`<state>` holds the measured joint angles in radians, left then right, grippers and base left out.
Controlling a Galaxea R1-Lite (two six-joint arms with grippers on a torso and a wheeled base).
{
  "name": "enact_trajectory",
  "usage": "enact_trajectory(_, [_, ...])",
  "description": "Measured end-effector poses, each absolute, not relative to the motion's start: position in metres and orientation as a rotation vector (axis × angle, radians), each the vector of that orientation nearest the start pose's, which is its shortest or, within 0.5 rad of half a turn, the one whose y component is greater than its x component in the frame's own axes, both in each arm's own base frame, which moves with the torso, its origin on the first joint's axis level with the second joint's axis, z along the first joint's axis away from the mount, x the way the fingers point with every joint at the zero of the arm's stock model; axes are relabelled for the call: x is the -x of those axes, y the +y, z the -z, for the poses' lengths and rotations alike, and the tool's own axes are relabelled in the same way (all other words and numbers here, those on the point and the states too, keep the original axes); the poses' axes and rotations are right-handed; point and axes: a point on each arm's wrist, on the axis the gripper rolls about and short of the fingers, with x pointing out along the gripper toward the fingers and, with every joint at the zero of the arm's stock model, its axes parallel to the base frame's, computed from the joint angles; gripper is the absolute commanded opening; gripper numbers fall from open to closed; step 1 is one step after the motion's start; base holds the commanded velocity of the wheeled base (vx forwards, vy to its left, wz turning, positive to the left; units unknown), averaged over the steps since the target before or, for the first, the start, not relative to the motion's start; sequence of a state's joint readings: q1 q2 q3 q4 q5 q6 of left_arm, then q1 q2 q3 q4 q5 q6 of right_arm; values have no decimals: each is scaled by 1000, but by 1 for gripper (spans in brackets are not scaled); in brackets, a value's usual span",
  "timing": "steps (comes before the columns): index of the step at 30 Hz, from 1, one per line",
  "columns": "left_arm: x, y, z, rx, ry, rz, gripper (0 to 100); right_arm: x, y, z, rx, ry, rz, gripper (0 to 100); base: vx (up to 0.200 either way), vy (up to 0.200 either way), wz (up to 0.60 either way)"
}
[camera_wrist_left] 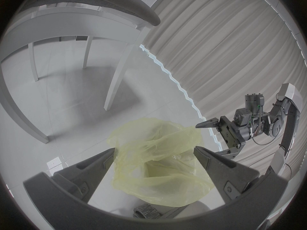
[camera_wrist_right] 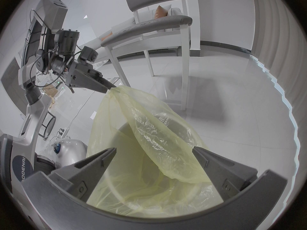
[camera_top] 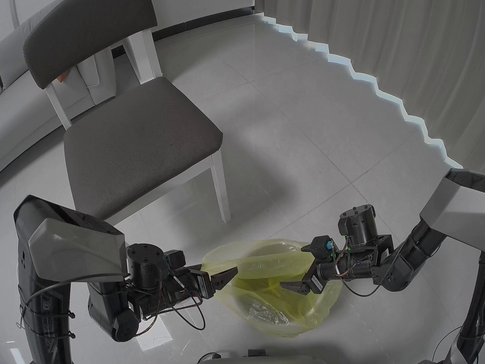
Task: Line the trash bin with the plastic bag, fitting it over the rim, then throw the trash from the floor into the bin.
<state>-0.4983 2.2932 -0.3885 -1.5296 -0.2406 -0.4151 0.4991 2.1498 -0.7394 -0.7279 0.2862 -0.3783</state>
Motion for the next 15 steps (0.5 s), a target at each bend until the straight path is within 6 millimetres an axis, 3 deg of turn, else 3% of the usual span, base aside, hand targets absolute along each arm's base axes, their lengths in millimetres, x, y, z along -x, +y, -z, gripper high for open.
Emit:
enact_trajectory(10, [-266,-151,1,342,511,640,100,-322,183,-21,426,511,-878,100,0,0,0])
enact_trajectory(11, [-265,-150,1,342,513,638,100,-323,183,-20,427,510,-878,0,0,0,0])
enact_trajectory(15, [-264,-149,1,342,518,634,100,-327,185,-14,430,520,-880,0,0,0,0])
